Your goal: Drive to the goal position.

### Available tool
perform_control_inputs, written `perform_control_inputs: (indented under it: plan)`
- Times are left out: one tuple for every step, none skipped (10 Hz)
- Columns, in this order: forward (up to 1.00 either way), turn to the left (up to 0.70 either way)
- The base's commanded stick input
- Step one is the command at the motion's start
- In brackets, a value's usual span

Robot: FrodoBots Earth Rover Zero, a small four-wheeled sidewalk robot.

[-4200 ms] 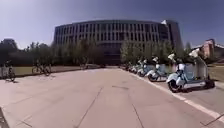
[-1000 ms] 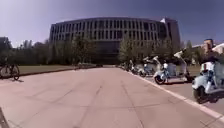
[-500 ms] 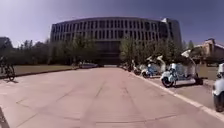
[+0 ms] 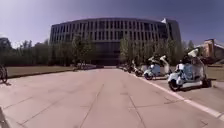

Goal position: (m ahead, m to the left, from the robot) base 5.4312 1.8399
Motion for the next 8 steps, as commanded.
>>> perform_control_inputs:
  plan:
    - [0.7,0.0]
    - [0.7,0.0]
    - [0.7,0.0]
    - [0.7,0.0]
    - [0.7,0.0]
    - [0.7,0.0]
    - [0.7,0.0]
    - [0.7,0.0]
